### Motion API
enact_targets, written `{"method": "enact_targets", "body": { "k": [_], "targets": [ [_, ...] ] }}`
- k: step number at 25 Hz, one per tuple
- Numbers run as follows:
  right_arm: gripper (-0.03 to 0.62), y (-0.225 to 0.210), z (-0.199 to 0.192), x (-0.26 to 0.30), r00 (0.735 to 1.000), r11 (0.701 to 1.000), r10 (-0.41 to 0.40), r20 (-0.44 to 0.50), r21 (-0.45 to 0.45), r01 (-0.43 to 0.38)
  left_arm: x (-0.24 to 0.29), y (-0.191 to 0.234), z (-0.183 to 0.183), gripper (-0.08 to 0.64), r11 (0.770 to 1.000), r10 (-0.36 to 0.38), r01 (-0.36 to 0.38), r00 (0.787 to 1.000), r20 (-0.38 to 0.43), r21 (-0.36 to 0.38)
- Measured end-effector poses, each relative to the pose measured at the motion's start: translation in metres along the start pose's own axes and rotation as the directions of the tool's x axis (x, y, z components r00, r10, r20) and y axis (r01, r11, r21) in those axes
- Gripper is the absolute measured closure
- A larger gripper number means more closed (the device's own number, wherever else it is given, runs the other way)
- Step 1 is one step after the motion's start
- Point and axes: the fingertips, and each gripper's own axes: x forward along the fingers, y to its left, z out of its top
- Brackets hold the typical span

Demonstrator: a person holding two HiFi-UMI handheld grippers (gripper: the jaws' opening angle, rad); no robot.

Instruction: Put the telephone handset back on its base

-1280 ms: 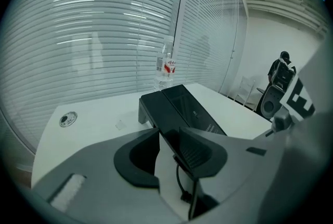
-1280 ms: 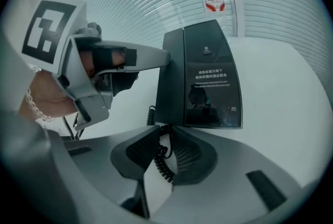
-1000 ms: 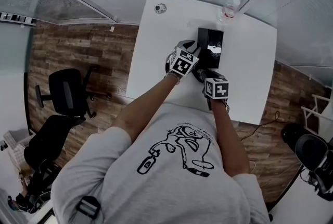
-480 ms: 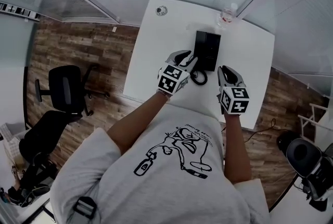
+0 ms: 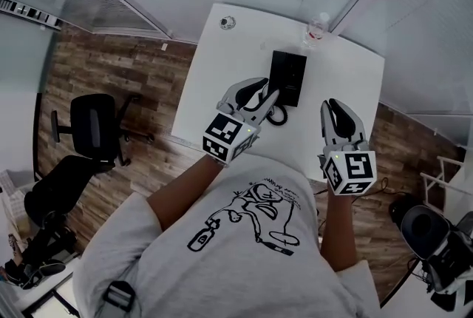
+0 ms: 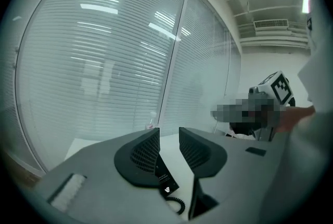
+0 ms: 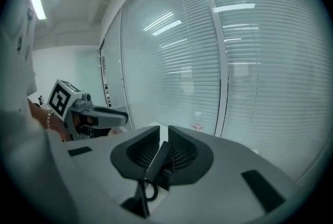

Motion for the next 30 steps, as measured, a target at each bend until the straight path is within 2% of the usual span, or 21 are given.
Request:
{"method": "enact_targets", "body": {
  "k": [5, 9, 14, 18, 30],
  "targets": [
    [0.551, 0.009, 0.037, -0.032, 0.998, 1.000, 0.014, 0.062, -0.021, -0.013, -0.021, -0.013, 0.039, 0.445, 1.000, -0.003, 0.002, 0.998, 0.064, 0.018],
    [0.551, 0.018, 0.066, -0.059, 0.994, 0.999, 0.025, 0.108, -0.040, -0.021, -0.040, -0.040, 0.071, 0.445, 0.998, -0.014, 0.005, 0.991, 0.131, 0.070],
    [0.551, 0.027, 0.089, -0.086, 0.989, 0.997, 0.034, 0.143, -0.075, -0.024, -0.060, -0.071, 0.100, 0.445, 0.997, -0.025, 0.008, 0.978, 0.207, 0.081],
    [0.551, 0.026, 0.091, -0.093, 0.988, 0.997, 0.036, 0.151, -0.077, -0.025, -0.060, -0.082, 0.097, 0.445, 0.997, -0.031, 0.015, 0.979, 0.203, 0.080],
    [0.551, 0.028, 0.094, -0.093, 0.987, 0.997, 0.043, 0.157, -0.062, -0.034, -0.063, -0.080, 0.093, 0.446, 0.997, -0.024, 0.009, 0.981, 0.192, 0.080]
  ]
}}
